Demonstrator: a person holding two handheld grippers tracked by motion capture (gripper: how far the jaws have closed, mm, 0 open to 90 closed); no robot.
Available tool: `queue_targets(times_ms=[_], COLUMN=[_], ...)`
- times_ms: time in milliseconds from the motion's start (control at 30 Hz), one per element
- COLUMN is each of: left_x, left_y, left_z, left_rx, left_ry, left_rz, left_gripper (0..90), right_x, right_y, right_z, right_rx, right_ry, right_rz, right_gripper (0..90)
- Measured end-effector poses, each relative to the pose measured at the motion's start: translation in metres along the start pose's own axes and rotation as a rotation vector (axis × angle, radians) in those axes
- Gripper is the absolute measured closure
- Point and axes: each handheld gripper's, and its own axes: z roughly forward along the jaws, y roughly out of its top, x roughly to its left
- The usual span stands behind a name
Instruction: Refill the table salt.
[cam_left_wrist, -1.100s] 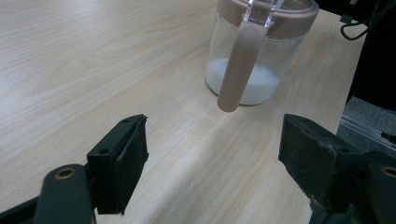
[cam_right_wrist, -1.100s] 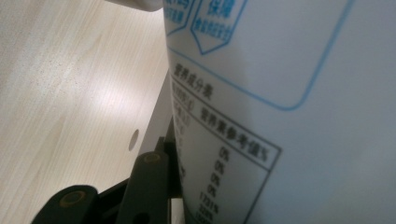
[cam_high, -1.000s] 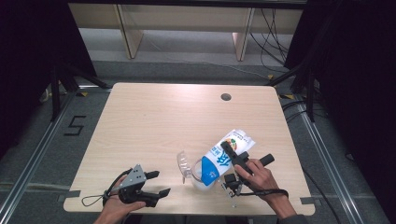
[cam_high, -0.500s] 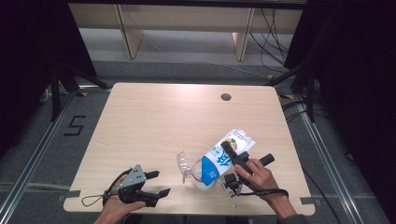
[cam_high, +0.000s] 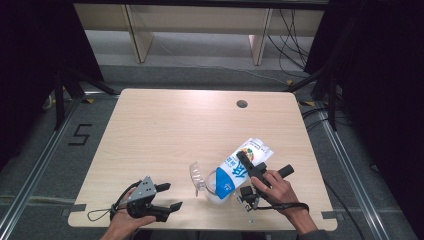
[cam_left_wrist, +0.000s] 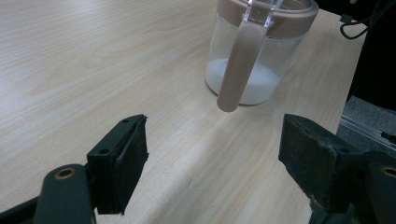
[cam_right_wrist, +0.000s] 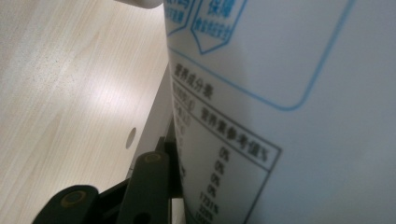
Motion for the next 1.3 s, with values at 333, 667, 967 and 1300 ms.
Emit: queue_targets(times_ms=[333,667,967,1300], left_x=[0.0,0.0001,0.0001,0.0], left_y=[0.0,0.0001,0.0,0.0], left_z=[0.0,-0.0001,0.0001,0.0], left_rx=[0.0,0.0,0.001,0.0], left_ry=[0.0,0.0,0.0,-0.001], left_rz=[0.0,0.001,0.0,0.001], left_gripper=[23.1,23.2,23.2,23.2], right_x=[-0.0005,-0.0035,-0.001,-0.0023], right_y=[0.0005,0.0011,0.0004,0.0013], right_z=[-0.0002,0.001,-0.0009,0.0004], right_rx=[0.001,-0.019,0.004,-0.013], right_ry=[-0.005,-0.023,-0.008,-0.022], right_rz=[-0.013,-0.041,-0.011,-0.027], right_gripper=[65.7,65.9,66.1,66.3])
